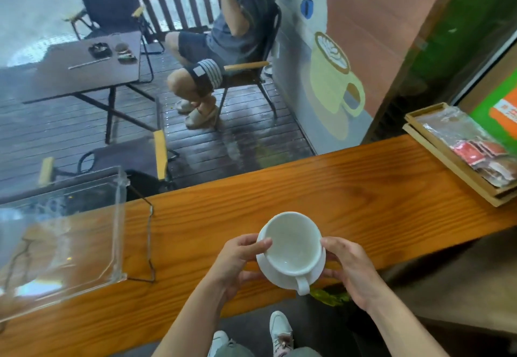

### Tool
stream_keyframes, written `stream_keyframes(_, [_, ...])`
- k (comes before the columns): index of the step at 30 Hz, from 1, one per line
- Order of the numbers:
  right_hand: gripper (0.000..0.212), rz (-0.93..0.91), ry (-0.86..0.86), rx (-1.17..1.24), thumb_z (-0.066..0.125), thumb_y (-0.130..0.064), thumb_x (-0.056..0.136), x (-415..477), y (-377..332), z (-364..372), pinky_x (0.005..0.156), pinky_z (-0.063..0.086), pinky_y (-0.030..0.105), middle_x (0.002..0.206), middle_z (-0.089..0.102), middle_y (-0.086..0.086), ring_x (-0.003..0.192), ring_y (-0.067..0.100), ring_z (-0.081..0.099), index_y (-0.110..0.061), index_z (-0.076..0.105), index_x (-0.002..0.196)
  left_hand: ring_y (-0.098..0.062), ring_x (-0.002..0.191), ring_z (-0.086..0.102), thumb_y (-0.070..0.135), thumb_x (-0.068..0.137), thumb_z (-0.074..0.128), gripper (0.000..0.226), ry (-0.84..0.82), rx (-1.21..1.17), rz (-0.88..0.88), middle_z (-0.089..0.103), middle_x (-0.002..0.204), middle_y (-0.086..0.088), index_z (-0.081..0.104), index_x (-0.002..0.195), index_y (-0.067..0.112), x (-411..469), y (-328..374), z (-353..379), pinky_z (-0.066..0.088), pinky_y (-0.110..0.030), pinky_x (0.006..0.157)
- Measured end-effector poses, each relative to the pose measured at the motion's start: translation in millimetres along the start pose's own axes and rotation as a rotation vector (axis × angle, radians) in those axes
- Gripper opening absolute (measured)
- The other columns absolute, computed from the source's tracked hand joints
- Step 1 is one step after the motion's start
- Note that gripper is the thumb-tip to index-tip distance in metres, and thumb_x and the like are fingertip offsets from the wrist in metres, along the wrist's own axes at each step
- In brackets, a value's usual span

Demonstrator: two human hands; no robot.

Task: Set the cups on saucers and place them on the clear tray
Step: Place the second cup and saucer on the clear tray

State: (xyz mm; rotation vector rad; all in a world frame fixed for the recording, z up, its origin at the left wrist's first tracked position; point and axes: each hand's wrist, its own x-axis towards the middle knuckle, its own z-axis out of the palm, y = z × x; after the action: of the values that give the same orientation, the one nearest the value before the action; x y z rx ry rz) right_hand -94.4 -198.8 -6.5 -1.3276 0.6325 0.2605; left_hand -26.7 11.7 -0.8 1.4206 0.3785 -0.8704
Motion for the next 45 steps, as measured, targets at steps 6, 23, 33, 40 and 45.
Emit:
stream_keyframes(6, [0.047,-0.161,-0.126,-0.088,0.062,-0.04,0.077,-5.7,-48.7,55.6,0.077,0.056,0.045,0.106,0.07,0.018,0.098,0.03,0.066,-0.005,0.067,0.109,-0.014,0.089,0.071,0.054,0.054,0.076,0.061,0.092,-0.025,0.288,0.076,0.093,0.004,0.07,0.106,0.022,-48.2,36.3,-40.0,0.058,-0.03,0.063])
stream_keyframes(23, [0.037,-0.234,-0.384,-0.131,0.067,-0.043,0.074,-29.2,-93.3,248.2,0.055,0.055,0.026,0.081,0.076,0.005,0.073,0.015,0.072,-0.011,0.077,0.088,-0.014,0.071,0.073,0.042,0.077,0.064,0.012,0.467,-0.137,0.64,0.077,0.079,0.005,0.076,0.08,0.041,-140.9,77.9,-177.2,0.059,-0.031,0.052])
stream_keyframes(33, [0.028,-0.244,-0.307,-0.188,0.055,-0.033,0.092,-27.9,-76.4,330.1,0.058,0.057,0.03,0.097,0.073,0.012,0.089,0.027,0.071,-0.013,0.069,0.105,-0.013,0.077,0.071,0.032,0.083,0.063,0.014,0.518,-0.093,0.61,0.076,0.083,0.006,0.073,0.083,0.041,-152.4,78.7,-254.1,0.055,-0.024,0.052])
stream_keyframes(40, [0.022,-0.272,-0.242,-0.238,0.05,-0.028,0.094,-30.3,-70.9,357.8,0.058,0.061,0.03,0.095,0.073,0.012,0.089,0.031,0.07,-0.033,0.068,0.082,-0.011,0.072,0.071,0.029,0.088,0.058,0.017,0.532,-0.083,0.589,0.075,0.082,0.006,0.068,0.086,0.041,-139.7,73.0,-272.1,0.056,-0.023,0.051])
stream_keyframes(45, [0.024,-0.25,-0.217,-0.247,0.047,-0.025,0.096,-27.1,-67.5,366.8,0.066,0.059,0.035,0.096,0.072,0.011,0.092,0.03,0.068,-0.035,0.064,0.082,-0.022,0.091,0.068,0.028,0.09,0.056,0.024,0.548,-0.062,0.591,0.074,0.088,0.002,0.069,0.078,0.044,-130.4,76.5,-276.9,0.056,-0.041,0.081])
